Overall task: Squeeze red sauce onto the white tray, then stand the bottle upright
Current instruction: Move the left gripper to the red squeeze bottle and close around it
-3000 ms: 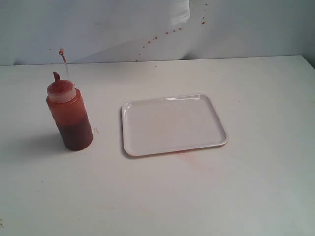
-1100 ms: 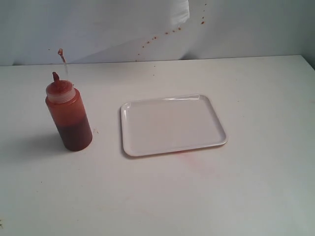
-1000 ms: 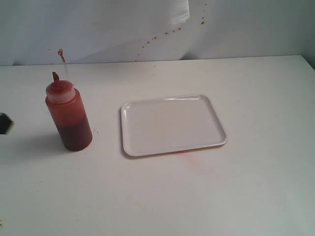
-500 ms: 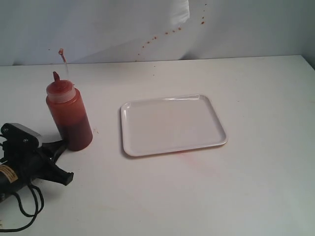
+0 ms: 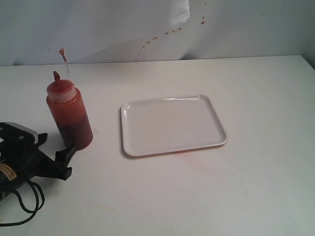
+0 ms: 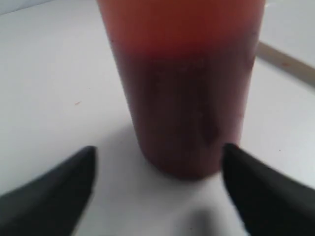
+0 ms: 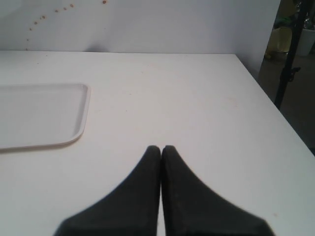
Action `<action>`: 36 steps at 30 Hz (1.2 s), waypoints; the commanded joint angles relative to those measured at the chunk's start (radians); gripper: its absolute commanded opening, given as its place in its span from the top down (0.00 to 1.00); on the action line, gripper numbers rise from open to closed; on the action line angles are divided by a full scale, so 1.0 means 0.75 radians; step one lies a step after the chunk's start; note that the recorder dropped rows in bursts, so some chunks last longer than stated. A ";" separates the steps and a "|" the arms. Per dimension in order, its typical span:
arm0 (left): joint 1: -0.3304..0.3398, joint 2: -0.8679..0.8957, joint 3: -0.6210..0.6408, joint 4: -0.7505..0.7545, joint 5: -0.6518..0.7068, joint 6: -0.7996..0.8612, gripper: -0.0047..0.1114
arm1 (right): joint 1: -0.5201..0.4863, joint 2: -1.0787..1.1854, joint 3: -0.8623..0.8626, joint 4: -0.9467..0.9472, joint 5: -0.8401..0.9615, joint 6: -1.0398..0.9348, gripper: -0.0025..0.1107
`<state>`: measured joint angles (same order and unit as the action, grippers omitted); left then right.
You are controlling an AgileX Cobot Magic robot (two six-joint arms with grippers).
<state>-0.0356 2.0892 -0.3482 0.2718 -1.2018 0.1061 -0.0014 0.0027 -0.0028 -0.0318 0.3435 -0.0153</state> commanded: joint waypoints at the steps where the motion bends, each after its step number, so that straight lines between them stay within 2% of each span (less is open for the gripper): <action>1: -0.006 0.001 -0.017 -0.006 -0.026 -0.105 0.06 | -0.011 -0.004 0.004 -0.003 -0.002 0.003 0.98; 4: -0.006 0.001 -0.038 0.070 -0.026 -0.105 0.06 | -0.011 -0.004 0.004 -0.003 -0.002 0.003 0.98; 9: -0.006 0.011 -0.102 0.305 -0.026 -0.142 0.06 | -0.011 -0.004 0.004 -0.003 -0.002 0.003 0.98; 18: -0.006 0.150 -0.361 0.318 0.010 -0.176 0.06 | -0.011 -0.004 0.004 -0.003 -0.002 0.003 0.98; 25: -0.006 0.267 -0.427 0.308 0.013 -0.176 0.06 | -0.011 -0.004 0.004 -0.003 -0.002 0.003 0.98; 27: -0.006 0.279 -0.427 0.296 0.007 -0.176 0.09 | -0.011 -0.004 0.004 -0.003 -0.002 0.003 0.98; 28: -0.006 0.279 -0.427 0.296 0.005 -0.176 0.13 | -0.011 -0.004 0.004 -0.003 -0.002 0.003 0.98; 31: -0.006 0.279 -0.427 0.301 -0.005 -0.176 0.40 | -0.011 -0.004 0.004 -0.003 -0.002 0.003 0.98; 34: -0.006 0.279 -0.427 0.320 -0.005 -0.176 0.85 | -0.011 -0.004 0.004 -0.003 -0.002 0.003 0.98; 35: -0.006 0.279 -0.427 0.320 -0.005 -0.160 0.96 | -0.011 -0.004 0.004 -0.003 -0.002 0.003 0.98; 36: -0.006 0.279 -0.427 0.320 -0.012 -0.152 0.95 | -0.011 -0.004 0.004 -0.003 -0.002 0.003 0.98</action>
<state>-0.0356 2.3006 -0.6647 0.5113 -1.1998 -0.0238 -0.0014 0.0027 -0.0028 -0.0318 0.3435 -0.0153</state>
